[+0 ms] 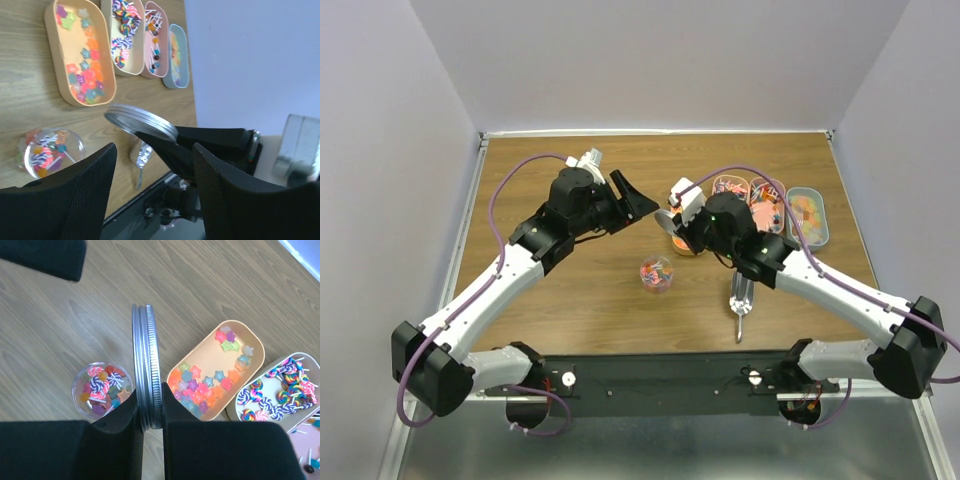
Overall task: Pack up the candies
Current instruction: Pick up the bottle lid at the center of the board.
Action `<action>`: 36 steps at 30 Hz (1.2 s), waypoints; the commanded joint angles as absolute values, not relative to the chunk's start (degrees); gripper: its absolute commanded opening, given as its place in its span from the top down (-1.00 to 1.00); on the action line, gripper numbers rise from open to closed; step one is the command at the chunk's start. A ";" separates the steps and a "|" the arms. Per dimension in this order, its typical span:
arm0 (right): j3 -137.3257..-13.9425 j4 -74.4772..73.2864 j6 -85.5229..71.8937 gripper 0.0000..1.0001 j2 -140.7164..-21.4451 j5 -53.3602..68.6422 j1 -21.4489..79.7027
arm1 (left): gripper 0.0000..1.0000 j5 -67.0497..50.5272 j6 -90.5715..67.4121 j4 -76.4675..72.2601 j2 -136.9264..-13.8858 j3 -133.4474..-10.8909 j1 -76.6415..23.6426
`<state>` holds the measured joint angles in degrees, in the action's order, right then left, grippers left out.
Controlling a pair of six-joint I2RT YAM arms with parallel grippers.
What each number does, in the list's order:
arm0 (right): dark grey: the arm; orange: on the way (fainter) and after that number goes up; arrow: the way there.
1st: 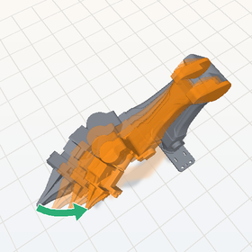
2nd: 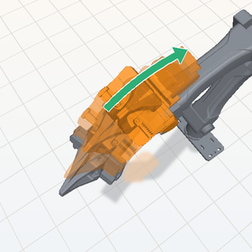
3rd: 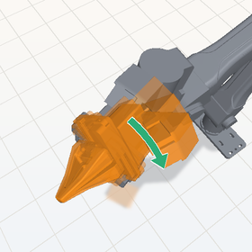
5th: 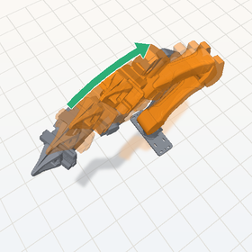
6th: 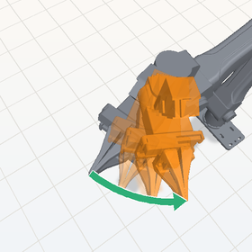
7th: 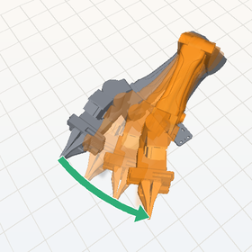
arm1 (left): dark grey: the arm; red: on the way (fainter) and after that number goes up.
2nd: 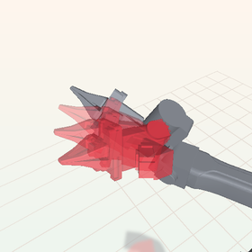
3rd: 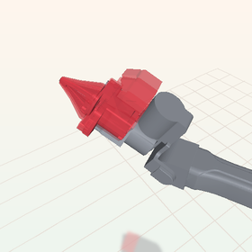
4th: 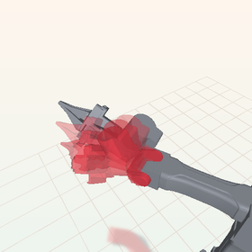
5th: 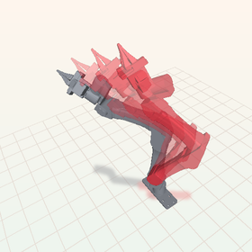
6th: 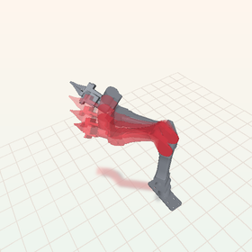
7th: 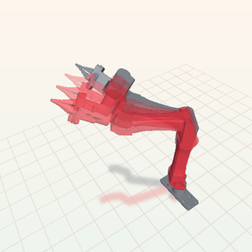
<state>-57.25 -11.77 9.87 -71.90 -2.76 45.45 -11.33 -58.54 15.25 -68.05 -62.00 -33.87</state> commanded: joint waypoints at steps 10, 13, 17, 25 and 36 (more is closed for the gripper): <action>-54.76 -8.17 18.19 0.99 -69.96 -7.38 49.66 | -0.51 -17.14 -69.69 11.95 -69.78 -60.47 -33.93; -55.02 -7.74 19.68 0.99 -70.49 -8.00 50.45 | -0.51 -17.66 -72.24 12.04 -69.96 -59.86 -34.01; -54.76 -6.68 21.09 0.98 -70.75 -9.66 51.06 | -0.50 -18.89 -76.19 12.74 -70.92 -60.03 -34.01; -53.35 -5.10 23.29 0.98 -70.49 -12.21 52.56 | -0.32 -18.90 -79.62 14.59 -72.42 -60.73 -34.10; -52.47 -3.34 26.10 0.97 -71.45 -18.01 55.54 | -0.16 -17.23 -85.78 16.43 -72.68 -61.70 -34.54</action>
<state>-53.34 -5.98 24.36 -70.85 -13.80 54.08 -17.39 -82.85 13.65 -72.34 -60.18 -33.95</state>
